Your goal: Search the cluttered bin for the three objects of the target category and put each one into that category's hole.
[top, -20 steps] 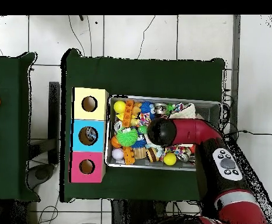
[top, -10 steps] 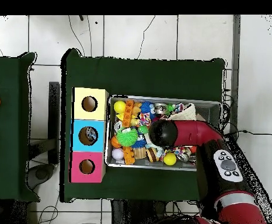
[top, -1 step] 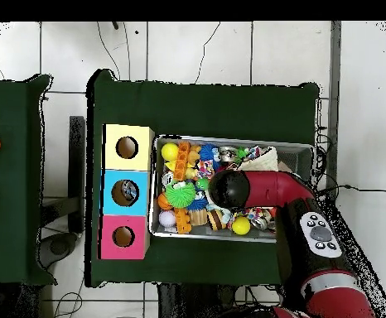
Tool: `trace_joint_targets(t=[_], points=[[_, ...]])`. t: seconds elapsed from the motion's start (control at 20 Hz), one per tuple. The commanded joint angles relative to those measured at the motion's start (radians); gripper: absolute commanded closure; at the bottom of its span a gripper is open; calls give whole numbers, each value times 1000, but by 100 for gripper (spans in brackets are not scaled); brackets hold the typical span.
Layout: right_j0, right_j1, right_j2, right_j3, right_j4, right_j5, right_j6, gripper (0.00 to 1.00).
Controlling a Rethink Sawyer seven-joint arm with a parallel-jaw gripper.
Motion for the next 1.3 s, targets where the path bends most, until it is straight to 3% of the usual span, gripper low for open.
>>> trace_joint_targets(t=[0.05, 0.5, 0.55, 0.7, 1.15, 1.3], points=[[-6, 24, 38, 44, 42, -75, 180, 0], [-4, 26, 51, 47, 50, -115, 166, 0], [-2, 27, 49, 44, 48, -115, 162, 100], [-24, 35, 82, 54, 21, -157, 104, 100], [-26, 3, 83, 108, 55, -169, 141, 100], [-15, -56, 79, 141, 76, -123, 147, 100]])
